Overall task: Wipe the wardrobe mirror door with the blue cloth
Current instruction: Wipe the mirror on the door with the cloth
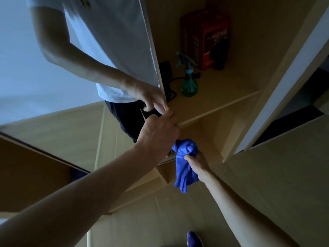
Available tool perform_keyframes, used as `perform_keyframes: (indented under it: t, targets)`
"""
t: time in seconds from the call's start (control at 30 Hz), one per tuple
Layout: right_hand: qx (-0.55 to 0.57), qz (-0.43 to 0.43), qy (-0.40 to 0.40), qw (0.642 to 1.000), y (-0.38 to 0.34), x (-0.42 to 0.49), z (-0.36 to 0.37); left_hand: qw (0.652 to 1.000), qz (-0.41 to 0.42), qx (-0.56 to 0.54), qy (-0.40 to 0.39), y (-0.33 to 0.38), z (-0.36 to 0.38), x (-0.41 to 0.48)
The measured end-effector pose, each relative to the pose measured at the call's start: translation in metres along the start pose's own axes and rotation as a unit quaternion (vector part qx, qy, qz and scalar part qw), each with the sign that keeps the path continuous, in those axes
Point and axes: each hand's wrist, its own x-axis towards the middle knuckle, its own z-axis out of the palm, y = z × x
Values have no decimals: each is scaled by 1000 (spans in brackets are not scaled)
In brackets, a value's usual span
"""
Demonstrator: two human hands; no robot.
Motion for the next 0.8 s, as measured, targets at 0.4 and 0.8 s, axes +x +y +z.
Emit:
perform_keyframes:
  t: [0.4, 0.8]
  targets:
    - [74, -97, 54, 991, -112, -52, -21, 992, -60, 55, 97, -19, -17, 0]
    - [-53, -40, 36, 997, -74, -43, -17, 989, -25, 23, 142, -33, -27, -10]
